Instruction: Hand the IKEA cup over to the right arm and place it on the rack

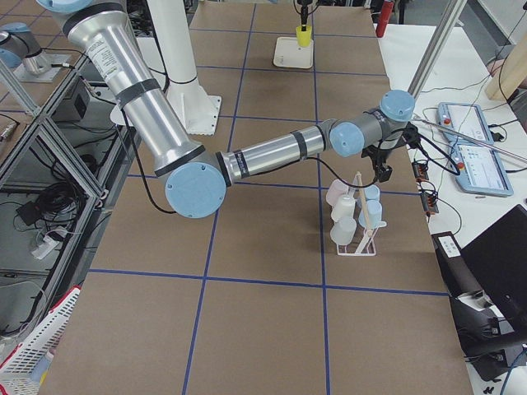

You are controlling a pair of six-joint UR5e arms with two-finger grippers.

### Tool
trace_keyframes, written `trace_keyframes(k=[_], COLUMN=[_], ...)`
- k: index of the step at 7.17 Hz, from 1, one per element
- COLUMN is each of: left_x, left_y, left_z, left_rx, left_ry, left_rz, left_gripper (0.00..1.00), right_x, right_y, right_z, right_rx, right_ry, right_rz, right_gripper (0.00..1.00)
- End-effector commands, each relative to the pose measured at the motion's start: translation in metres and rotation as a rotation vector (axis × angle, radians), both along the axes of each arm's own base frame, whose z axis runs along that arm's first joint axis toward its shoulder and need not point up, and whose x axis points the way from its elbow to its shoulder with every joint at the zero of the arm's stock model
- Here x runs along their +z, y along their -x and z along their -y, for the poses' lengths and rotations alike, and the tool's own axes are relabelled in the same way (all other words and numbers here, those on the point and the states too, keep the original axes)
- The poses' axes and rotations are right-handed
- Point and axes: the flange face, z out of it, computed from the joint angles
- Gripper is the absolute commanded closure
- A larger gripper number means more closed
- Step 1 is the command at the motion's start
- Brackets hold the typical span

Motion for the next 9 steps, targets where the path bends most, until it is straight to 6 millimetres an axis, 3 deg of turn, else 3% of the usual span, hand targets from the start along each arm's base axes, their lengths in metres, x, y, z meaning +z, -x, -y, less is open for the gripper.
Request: trace_keyframes(k=[1, 3, 4, 7, 8, 9], left_x=[-0.064, -0.099, -0.105, -0.157, -0.168, -0.170], left_y=[-0.014, -0.057, -0.069, -0.100, -0.117, -0.122], left_z=[-0.010, -0.043, -0.049, -0.062, -0.074, -0.080], left_rx=[-0.063, -0.086, -0.096, -0.100, -0.103, -0.112], left_ry=[0.116, 0.212, 0.251, 0.351, 0.343, 0.330], left_rz=[-0.130, -0.282, -0.338, -0.515, -0.580, -0.646], left_gripper=[1.00, 1.00, 1.00, 1.00, 1.00, 1.00], right_x=[-0.071, -0.141, -0.158, -0.196, -0.205, -0.212], right_y=[0.044, 0.111, 0.123, 0.165, 0.181, 0.193], right_z=[-0.034, -0.086, -0.100, -0.155, -0.174, -0.195], right_rx=[0.068, 0.090, 0.118, 0.146, 0.144, 0.135], right_ry=[0.087, 0.182, 0.206, 0.322, 0.346, 0.366], right_rz=[0.076, 0.177, 0.254, 0.578, 0.679, 0.798], right_gripper=[0.01, 0.02, 0.02, 0.02, 0.02, 0.02])
